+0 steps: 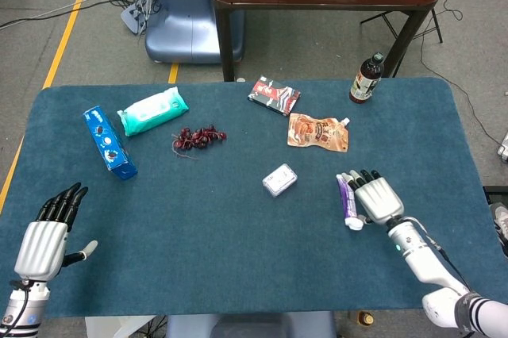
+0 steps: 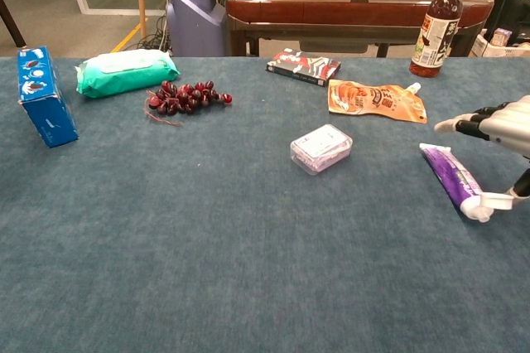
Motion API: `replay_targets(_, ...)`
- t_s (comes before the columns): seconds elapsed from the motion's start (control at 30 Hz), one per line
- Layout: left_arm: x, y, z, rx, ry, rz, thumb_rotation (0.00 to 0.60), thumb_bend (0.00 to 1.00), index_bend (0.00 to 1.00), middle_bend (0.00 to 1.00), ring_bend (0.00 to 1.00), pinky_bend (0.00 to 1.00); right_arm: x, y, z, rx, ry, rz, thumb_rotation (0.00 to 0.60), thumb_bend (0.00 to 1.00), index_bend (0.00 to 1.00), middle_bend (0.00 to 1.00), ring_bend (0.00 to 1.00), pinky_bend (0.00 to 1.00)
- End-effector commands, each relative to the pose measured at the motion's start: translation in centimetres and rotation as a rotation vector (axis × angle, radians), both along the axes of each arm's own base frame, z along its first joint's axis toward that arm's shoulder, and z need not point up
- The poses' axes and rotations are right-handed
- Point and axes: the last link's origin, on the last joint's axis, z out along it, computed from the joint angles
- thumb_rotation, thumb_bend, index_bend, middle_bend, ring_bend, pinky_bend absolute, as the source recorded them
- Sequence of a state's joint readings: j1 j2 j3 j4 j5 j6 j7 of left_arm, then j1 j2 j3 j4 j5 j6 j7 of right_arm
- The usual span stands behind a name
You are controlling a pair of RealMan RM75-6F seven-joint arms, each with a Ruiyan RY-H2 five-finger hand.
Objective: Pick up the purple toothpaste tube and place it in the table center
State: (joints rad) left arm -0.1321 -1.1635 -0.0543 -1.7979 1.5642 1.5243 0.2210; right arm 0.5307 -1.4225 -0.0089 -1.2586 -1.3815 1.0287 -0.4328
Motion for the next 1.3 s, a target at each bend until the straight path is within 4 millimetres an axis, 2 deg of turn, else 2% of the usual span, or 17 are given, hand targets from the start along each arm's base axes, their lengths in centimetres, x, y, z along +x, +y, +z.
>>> replay_targets(0.03,0.0,0.0,0.0,-0.001,0.0,-0.001,0.6,0.13,0.0,0.05,0.09,0.11,0.7,0.2,-0.5,0.003,-0.019,0.018,0.502,0.0,0.03,0.16,0.16,0.23)
replay_targets(0.2,-0.1,-0.1,0.2,0.004,0.0,0.0,0.6,0.13,0.0,0.05,0.09,0.11,2.0,-0.3,-1.1,-0.011,-0.04,0.034,0.524,0.0,0.03,0.16,0.16,0.23)
replay_targets(0.37,-0.2,-0.1,0.1,0.002,0.0,0.004,0.6,0.13,0.0,0.05,0.09,0.11,2.8,-1.2,-1.9,-0.022,-0.044,0.017,0.589,0.0,0.03,0.19,0.16,0.23)
replay_targets(0.67,-0.4,-0.1,0.2,0.004,0.001,0.008,0.6,0.13,0.0,0.05,0.09,0.11,3.9,-2.8,-3.0,-0.055,-0.065,-0.015,0.599,0.0,0.03,0.23,0.16,0.23)
replay_targets(0.87,-0.6,-0.1,0.3,0.004,0.003,0.014,0.6,0.13,0.0,0.05,0.09,0.11,3.6,-2.9,-2.9,-0.056,-0.067,-0.037,0.6,0.0,0.07,0.27,0.17,0.23)
replay_targets(1.1,-0.8,-0.1,0.2,0.001,0.0,0.018,0.6,0.13,0.0,0.05,0.09,0.11,2.6,-1.8,-2.2,-0.024,-0.108,-0.062,0.6,0.22,0.28,0.39,0.23,0.23)
replay_targets(1.3,-0.7,0.0,0.1,0.002,-0.001,0.013,0.6,0.13,0.0,0.05,0.09,0.11,2.3,-1.7,-2.2,-0.015,-0.116,-0.074,0.6,0.35,0.38,0.41,0.25,0.23)
